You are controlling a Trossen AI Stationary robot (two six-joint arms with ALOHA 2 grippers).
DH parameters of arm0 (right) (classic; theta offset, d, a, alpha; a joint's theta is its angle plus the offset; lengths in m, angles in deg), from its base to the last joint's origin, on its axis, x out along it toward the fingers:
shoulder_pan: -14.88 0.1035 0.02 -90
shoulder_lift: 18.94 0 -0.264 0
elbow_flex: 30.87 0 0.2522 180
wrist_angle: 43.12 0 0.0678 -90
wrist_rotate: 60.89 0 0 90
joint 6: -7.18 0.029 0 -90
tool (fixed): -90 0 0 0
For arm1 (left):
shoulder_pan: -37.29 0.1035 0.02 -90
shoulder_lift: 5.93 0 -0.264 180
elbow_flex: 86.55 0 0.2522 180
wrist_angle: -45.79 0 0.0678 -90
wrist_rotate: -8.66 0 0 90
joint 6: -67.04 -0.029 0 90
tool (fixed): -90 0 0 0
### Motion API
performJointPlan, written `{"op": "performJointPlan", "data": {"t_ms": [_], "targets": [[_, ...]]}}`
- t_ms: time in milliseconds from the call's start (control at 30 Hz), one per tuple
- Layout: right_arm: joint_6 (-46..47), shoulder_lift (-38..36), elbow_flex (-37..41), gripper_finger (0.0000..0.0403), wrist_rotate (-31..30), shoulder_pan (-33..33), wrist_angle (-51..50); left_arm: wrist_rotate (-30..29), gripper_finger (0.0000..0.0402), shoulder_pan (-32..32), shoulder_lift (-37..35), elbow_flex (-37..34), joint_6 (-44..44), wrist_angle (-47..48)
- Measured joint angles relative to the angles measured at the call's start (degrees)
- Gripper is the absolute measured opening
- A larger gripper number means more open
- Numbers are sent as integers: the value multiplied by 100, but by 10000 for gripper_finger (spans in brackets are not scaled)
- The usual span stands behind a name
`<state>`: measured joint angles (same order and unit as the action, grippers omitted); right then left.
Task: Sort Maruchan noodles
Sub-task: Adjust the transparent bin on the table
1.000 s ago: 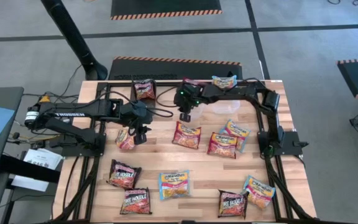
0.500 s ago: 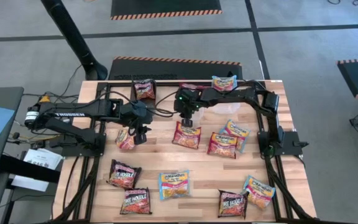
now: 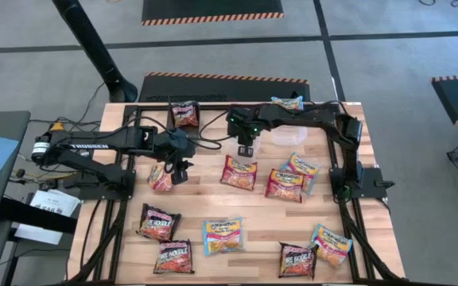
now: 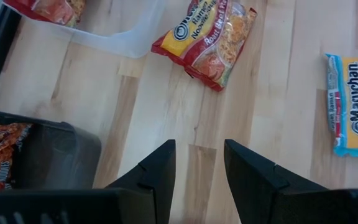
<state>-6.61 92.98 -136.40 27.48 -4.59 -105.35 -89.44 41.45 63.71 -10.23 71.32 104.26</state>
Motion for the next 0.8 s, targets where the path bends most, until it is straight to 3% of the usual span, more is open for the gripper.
{"op": "performJointPlan", "data": {"t_ms": [233,433,600,800], "targets": [[269,-387,-177,107,100,80,-1245,-21,124,0,0,0,2,2],[389,-577,-177,107,638,256,-2040,-28,124,0,0,0,2,-2],[147,-588,-71,107,1105,390,-1973,-28,124,0,0,0,4,0],[16,-580,506,107,1102,444,-1415,-30,124,0,0,0,4,0]]}}
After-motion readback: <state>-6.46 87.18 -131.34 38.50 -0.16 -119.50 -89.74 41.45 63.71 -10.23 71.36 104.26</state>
